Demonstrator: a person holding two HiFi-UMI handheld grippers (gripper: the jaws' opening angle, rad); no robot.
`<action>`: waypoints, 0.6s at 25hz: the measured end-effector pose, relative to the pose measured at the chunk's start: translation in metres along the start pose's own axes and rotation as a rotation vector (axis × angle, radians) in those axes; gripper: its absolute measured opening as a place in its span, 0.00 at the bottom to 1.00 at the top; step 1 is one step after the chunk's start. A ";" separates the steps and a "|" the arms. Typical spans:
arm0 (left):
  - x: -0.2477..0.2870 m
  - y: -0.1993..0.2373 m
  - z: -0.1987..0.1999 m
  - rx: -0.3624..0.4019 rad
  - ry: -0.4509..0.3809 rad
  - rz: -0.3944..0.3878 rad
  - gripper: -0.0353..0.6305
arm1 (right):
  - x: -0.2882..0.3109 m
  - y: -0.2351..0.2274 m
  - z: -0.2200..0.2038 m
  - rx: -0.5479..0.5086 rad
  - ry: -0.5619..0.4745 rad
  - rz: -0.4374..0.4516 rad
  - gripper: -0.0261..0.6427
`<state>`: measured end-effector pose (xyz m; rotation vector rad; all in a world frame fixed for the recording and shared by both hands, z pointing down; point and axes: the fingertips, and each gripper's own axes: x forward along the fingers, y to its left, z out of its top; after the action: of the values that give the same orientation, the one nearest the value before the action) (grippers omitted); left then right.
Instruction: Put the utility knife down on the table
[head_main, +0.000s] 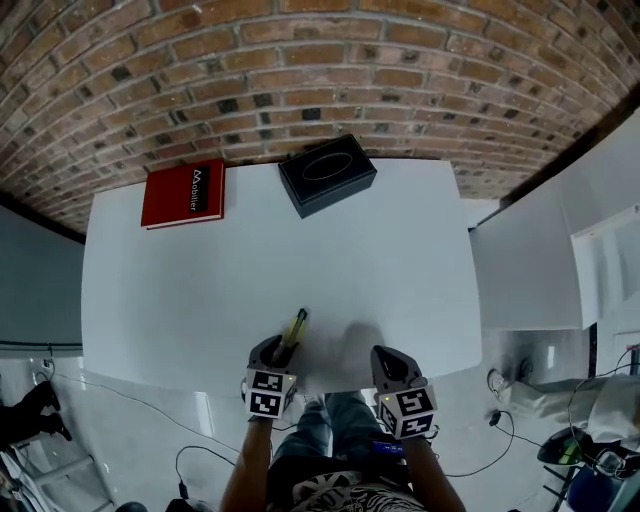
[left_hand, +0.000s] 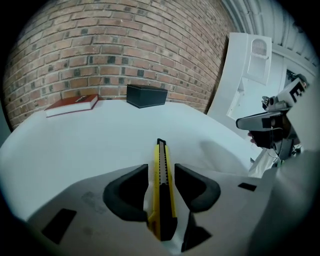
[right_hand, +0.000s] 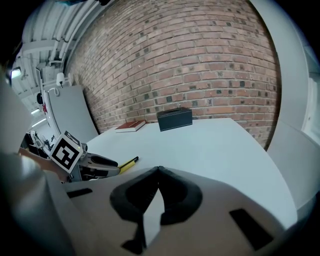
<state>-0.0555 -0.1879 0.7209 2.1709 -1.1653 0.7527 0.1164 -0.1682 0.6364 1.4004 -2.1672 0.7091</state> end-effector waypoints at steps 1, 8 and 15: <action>-0.001 0.000 0.003 0.000 -0.013 -0.001 0.28 | -0.001 0.001 0.001 0.001 -0.003 -0.004 0.04; -0.018 0.000 0.031 0.015 -0.106 0.006 0.29 | -0.009 0.011 0.018 -0.014 -0.047 -0.015 0.04; -0.040 0.003 0.058 -0.008 -0.208 -0.027 0.23 | -0.011 0.021 0.040 -0.046 -0.106 -0.024 0.04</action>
<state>-0.0644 -0.2077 0.6544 2.2960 -1.2350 0.5182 0.0972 -0.1791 0.5952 1.4682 -2.2283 0.5853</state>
